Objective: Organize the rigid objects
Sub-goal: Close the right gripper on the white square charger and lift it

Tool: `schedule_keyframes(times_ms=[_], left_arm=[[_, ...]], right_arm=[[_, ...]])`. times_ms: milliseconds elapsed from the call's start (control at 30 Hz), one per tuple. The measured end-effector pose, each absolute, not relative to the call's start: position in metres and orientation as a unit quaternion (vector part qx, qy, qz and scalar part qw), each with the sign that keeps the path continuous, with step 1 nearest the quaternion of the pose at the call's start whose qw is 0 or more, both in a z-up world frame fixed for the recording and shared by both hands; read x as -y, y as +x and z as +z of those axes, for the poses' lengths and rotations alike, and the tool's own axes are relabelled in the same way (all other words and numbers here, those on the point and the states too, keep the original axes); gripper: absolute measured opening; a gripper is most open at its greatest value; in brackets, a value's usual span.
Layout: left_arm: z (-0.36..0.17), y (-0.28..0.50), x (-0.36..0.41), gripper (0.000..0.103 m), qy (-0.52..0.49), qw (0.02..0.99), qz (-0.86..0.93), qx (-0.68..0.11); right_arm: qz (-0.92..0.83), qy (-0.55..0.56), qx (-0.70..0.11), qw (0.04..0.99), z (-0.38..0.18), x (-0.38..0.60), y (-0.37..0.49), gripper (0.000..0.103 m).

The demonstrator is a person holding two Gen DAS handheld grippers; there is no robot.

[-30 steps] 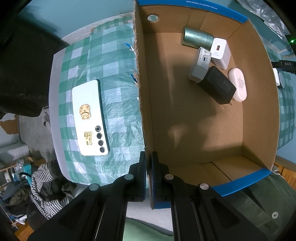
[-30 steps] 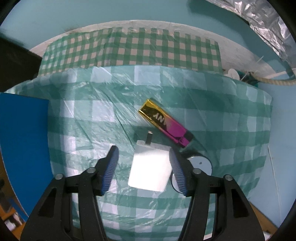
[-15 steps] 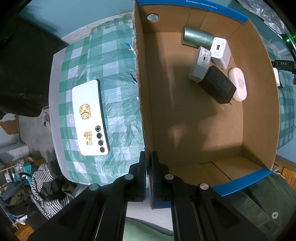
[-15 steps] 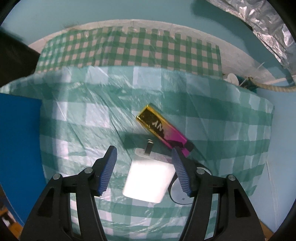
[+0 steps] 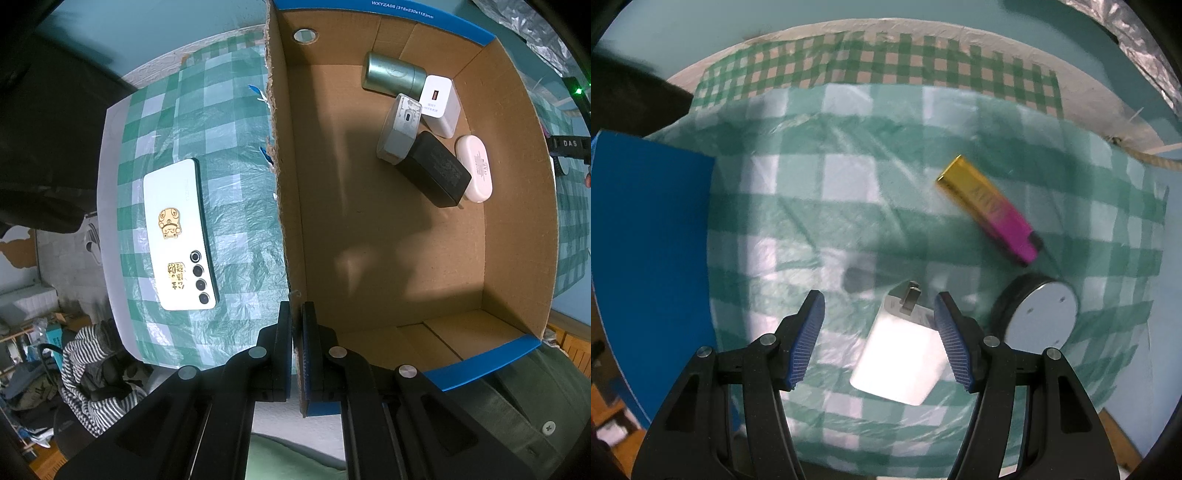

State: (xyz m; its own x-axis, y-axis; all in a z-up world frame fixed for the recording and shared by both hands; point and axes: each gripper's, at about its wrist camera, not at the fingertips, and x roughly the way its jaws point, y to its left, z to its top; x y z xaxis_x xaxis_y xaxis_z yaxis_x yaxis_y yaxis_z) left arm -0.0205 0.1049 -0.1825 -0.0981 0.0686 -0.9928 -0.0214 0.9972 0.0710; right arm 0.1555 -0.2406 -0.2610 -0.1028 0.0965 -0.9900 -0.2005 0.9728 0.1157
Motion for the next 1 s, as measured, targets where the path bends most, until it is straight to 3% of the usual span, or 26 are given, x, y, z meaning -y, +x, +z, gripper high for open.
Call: schedule_keyframes(times_ms=[433, 1000], left_arm=[[-0.183, -0.020, -0.105, 0.005, 0.016, 0.671, 0.033, -0.740], [-0.183, -0.018, -0.102, 0.005, 0.022, 0.673, 0.030, -0.739]], right_arm=[[0.087, -0.032, -0.713, 0.695, -0.247, 0.244, 0.140, 0.064], [0.044, -0.014, -0.740, 0.671, -0.267, 0.259, 0.129, 0.063]])
